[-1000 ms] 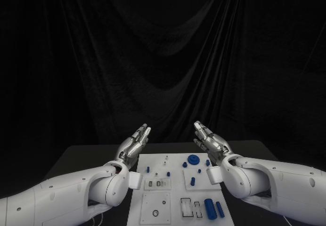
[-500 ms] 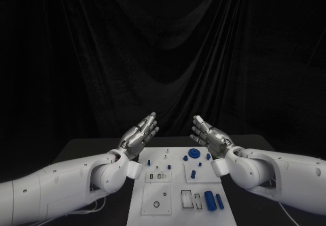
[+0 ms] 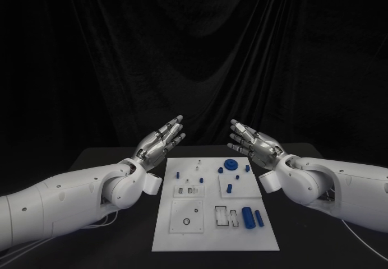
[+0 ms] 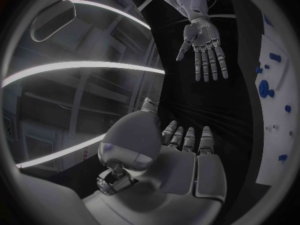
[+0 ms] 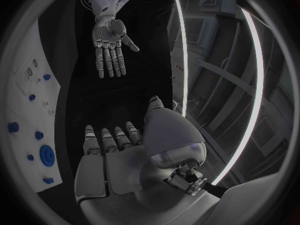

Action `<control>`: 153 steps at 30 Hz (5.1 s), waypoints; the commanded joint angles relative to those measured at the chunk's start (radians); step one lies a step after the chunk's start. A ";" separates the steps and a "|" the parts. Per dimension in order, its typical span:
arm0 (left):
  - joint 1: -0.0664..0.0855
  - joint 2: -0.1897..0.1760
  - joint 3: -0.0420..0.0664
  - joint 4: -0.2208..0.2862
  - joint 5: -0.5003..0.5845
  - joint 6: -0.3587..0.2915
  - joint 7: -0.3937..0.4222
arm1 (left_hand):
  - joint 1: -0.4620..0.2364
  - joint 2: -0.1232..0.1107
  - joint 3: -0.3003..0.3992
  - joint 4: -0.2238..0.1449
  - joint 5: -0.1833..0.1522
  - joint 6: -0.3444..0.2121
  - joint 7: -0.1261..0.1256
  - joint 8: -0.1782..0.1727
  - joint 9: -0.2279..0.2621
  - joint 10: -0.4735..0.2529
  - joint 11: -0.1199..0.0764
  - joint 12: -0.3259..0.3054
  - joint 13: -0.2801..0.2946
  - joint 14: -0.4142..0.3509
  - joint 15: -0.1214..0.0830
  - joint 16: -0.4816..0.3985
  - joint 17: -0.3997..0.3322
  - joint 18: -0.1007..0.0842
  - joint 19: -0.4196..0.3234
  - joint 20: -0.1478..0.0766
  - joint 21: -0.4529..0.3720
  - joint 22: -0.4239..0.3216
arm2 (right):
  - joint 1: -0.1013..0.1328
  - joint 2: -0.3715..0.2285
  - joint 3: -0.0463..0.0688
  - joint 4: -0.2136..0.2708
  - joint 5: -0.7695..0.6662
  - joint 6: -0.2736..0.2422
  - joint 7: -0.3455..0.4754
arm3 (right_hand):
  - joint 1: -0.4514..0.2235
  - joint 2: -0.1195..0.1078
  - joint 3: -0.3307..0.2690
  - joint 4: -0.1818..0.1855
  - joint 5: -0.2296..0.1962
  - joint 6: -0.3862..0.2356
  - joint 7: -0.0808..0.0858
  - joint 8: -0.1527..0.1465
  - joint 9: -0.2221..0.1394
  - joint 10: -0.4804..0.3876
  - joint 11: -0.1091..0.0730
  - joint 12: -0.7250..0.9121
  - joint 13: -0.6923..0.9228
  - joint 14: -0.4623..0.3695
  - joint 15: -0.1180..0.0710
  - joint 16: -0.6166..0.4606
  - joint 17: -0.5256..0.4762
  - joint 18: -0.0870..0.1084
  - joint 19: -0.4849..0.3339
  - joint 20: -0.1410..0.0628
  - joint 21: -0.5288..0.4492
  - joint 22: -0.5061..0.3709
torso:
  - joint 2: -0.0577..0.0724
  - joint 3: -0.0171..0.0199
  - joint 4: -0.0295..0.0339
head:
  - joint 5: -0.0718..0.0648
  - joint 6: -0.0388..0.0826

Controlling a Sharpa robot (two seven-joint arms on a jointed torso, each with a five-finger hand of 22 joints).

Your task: Assemble the parts on the task board

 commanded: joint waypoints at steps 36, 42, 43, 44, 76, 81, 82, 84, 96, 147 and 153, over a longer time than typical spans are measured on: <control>0.003 -0.208 0.001 0.123 -0.260 -0.140 0.194 | 0.258 -0.041 0.023 0.002 0.333 0.159 0.042 0.019 0.014 0.090 0.066 0.094 0.026 0.043 0.077 0.006 0.014 0.019 0.066 0.098 0.047 0.025 | 0.207 0.013 0.001 -0.053 -1.705 -0.012 -0.570 | 0.300 -0.169 0.340 -0.260 0.007 0.687 0.088 0.080 0.090 0.752 0.067 0.255 0.069 1.270 -0.142 0.967 0.591 -0.030 1.133 -0.165 0.995 0.781 | 0.127 -0.0315 0.0458 | -0.052 -0.140; 0.003 -0.230 0.001 0.142 -0.261 -0.142 0.197 | 0.261 -0.042 0.024 0.002 0.338 0.161 0.043 0.019 0.014 0.089 0.067 0.095 0.026 0.042 0.078 0.005 0.014 0.019 0.065 0.098 0.047 0.025 | 0.207 0.033 0.001 -0.069 -1.791 -0.043 -0.568 | 0.260 -0.198 0.381 -0.239 0.006 0.718 0.086 0.079 0.107 0.815 0.059 0.261 0.076 1.315 -0.149 1.063 0.706 -0.045 1.169 -0.170 1.083 0.899 | 0.160 -0.0432 0.0641 | -0.075 -0.126; 0.003 -0.233 0.001 0.145 -0.262 -0.143 0.198 | 0.261 -0.042 0.024 0.002 0.338 0.161 0.043 0.019 0.014 0.089 0.067 0.095 0.026 0.042 0.078 0.005 0.014 0.019 0.065 0.098 0.047 0.025 | 0.206 0.037 0.001 -0.071 -1.797 -0.045 -0.567 | 0.248 -0.206 0.383 -0.230 0.005 0.716 0.084 0.076 0.108 0.822 0.059 0.262 0.077 1.315 -0.148 1.068 0.710 -0.045 1.168 -0.170 1.087 0.906 | 0.164 -0.0450 0.0675 | -0.079 -0.122; 0.003 -0.236 0.001 0.147 -0.262 -0.143 0.198 | 0.263 -0.043 0.024 0.002 0.341 0.161 0.044 0.019 0.014 0.089 0.068 0.095 0.026 0.042 0.078 0.005 0.014 0.019 0.065 0.099 0.047 0.024 | 0.206 0.041 0.001 -0.075 -1.802 -0.047 -0.566 | 0.243 -0.209 0.385 -0.227 0.005 0.716 0.083 0.074 0.109 0.824 0.059 0.262 0.078 1.316 -0.148 1.070 0.713 -0.045 1.168 -0.170 1.089 0.909 | 0.167 -0.0461 0.0700 | -0.081 -0.123; 0.004 -0.255 0.001 0.174 -0.262 -0.136 0.200 | 0.276 -0.047 0.028 0.002 0.355 0.167 0.046 0.019 0.015 0.087 0.080 0.098 0.026 0.043 0.083 0.006 0.014 0.019 0.062 0.099 0.045 0.023 | 0.177 0.054 0.001 -0.105 -1.821 -0.009 -0.547 | 0.201 -0.252 0.427 -0.201 0.004 0.660 0.057 0.040 0.116 0.818 0.064 0.247 0.095 1.338 -0.146 1.124 0.777 -0.056 1.191 -0.168 1.146 1.004 | 0.241 -0.0651 0.1046 | -0.136 -0.060; 0.004 -0.256 0.001 0.172 -0.262 -0.132 0.198 | 0.276 -0.047 0.028 0.002 0.326 0.167 0.044 0.019 0.015 0.085 0.082 0.098 0.025 0.043 0.086 0.006 0.013 0.019 0.061 0.100 0.046 0.022 | 0.174 0.041 0.001 -0.095 -1.821 -0.018 -0.547 | 0.195 -0.253 0.429 -0.198 0.003 0.667 0.059 0.043 0.119 0.823 0.066 0.247 0.097 1.341 -0.146 1.127 0.782 -0.057 1.193 -0.168 1.149 1.010 | 0.242 -0.0659 0.1063 | -0.135 -0.062; 0.004 -0.256 0.001 0.172 -0.262 -0.131 0.197 | 0.276 -0.047 0.028 0.002 0.326 0.167 0.044 0.019 0.015 0.085 0.082 0.098 0.025 0.043 0.086 0.006 0.013 0.019 0.061 0.100 0.046 0.022 | 0.174 0.039 0.001 -0.093 -1.821 -0.020 -0.547 | 0.193 -0.253 0.430 -0.197 0.003 0.668 0.060 0.043 0.119 0.824 0.066 0.247 0.097 1.343 -0.146 1.129 0.785 -0.057 1.194 -0.168 1.149 1.011 | 0.243 -0.0657 0.1064 | -0.135 -0.062; 0.004 -0.256 0.001 0.170 -0.262 -0.130 0.197 | 0.276 -0.046 0.028 0.002 0.305 0.166 0.043 0.019 0.015 0.083 0.083 0.098 0.025 0.043 0.087 0.006 0.013 0.019 0.061 0.100 0.046 0.022 | 0.173 0.035 0.001 -0.089 -1.821 -0.021 -0.546 | 0.187 -0.254 0.430 -0.194 0.003 0.670 0.061 0.044 0.121 0.825 0.067 0.247 0.098 1.346 -0.145 1.132 0.790 -0.058 1.197 -0.167 1.153 1.017 | 0.242 -0.0656 0.1063 | -0.135 -0.063; 0.004 -0.247 0.001 0.158 -0.262 -0.118 0.192 | 0.274 -0.043 0.025 0.002 0.256 0.163 0.040 0.019 0.015 0.080 0.084 0.097 0.025 0.043 0.090 0.006 0.014 0.019 0.062 0.102 0.047 0.022 | 0.168 0.023 0.001 -0.091 -1.821 -0.017 -0.546 | 0.176 -0.252 0.440 -0.192 0.004 0.689 0.064 0.051 0.130 0.829 0.067 0.243 0.101 1.353 -0.145 1.143 0.805 -0.060 1.202 -0.167 1.161 1.032 | 0.244 -0.0628 0.1043 | -0.138 -0.063; 0.003 -0.226 0.001 0.116 -0.262 -0.087 0.182 | 0.294 -0.036 0.036 -0.006 0.254 0.171 0.052 0.020 0.016 0.078 0.084 0.097 0.025 0.045 0.099 0.006 0.014 0.019 0.066 0.109 0.050 0.023 | 0.131 0.066 0.001 -0.157 -1.821 -0.180 -0.452 | 0.180 -0.265 0.602 -0.198 0.000 0.979 0.116 0.198 0.323 1.178 0.006 0.191 0.092 1.398 -0.188 1.197 0.894 -0.087 1.269 -0.207 1.252 1.201 | 0.246 -0.0627 0.1063 | -0.132 -0.073; 0.003 -0.226 0.001 0.113 -0.262 -0.088 0.181 | 0.296 -0.036 0.037 -0.006 0.254 0.170 0.054 0.020 0.016 0.078 0.084 0.097 0.025 0.045 0.099 0.006 0.014 0.019 0.066 0.110 0.050 0.024 | 0.145 0.093 0.003 -0.165 -1.821 -0.205 -0.458 | 0.176 -0.268 0.600 -0.197 0.000 0.980 0.115 0.203 0.337 1.194 0.007 0.185 0.092 1.405 -0.189 1.204 0.907 -0.090 1.278 -0.207 1.261 1.216 | 0.246 -0.0624 0.1051 | -0.120 -0.071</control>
